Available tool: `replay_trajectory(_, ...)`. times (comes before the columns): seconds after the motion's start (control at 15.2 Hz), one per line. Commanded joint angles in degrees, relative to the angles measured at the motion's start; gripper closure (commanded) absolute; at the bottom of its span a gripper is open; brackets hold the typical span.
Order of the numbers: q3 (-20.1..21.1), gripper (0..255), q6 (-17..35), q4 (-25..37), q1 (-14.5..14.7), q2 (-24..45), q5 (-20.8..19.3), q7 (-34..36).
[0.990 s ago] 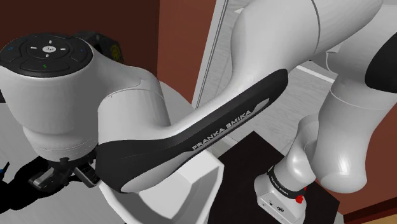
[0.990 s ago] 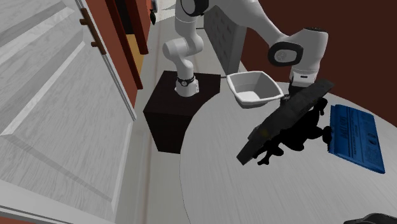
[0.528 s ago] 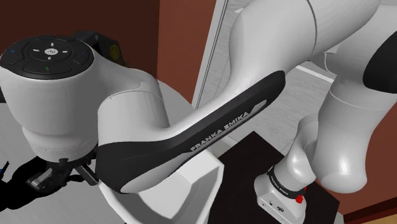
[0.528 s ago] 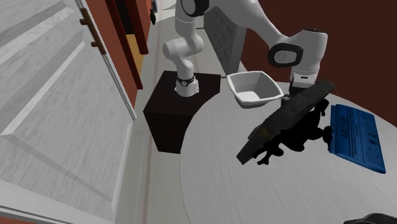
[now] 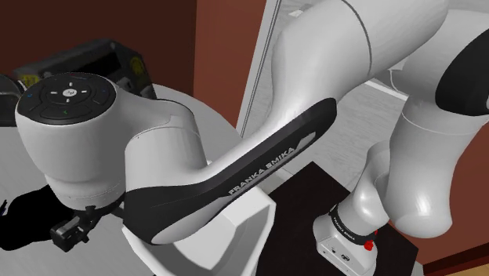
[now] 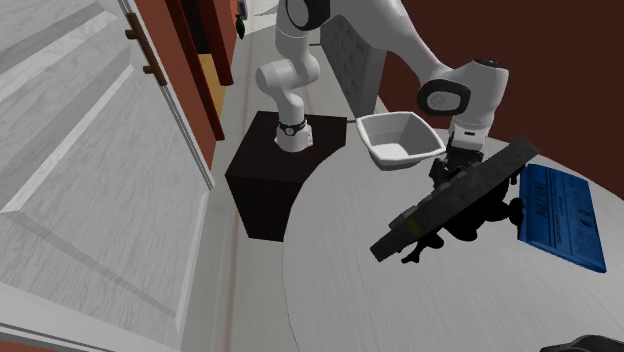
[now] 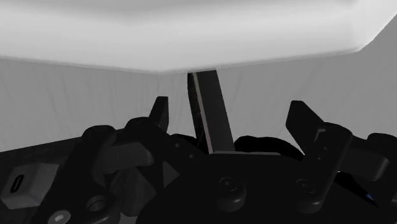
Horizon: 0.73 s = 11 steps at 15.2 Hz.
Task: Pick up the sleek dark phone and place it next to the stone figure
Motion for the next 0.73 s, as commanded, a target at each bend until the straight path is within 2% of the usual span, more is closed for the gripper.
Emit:
replay_trajectory(0.0, 0.56, 0, -2.02, 0.15, -0.60, -1.77, 1.41, -1.15)
replay_trajectory(0.13, 1.27, 0, -4.40, 0.49, -0.95, -4.07, 2.97, -2.12)
replay_trajectory(0.66, 1.26, 0, -4.40, 0.49, -0.94, -4.07, 2.97, -2.12)
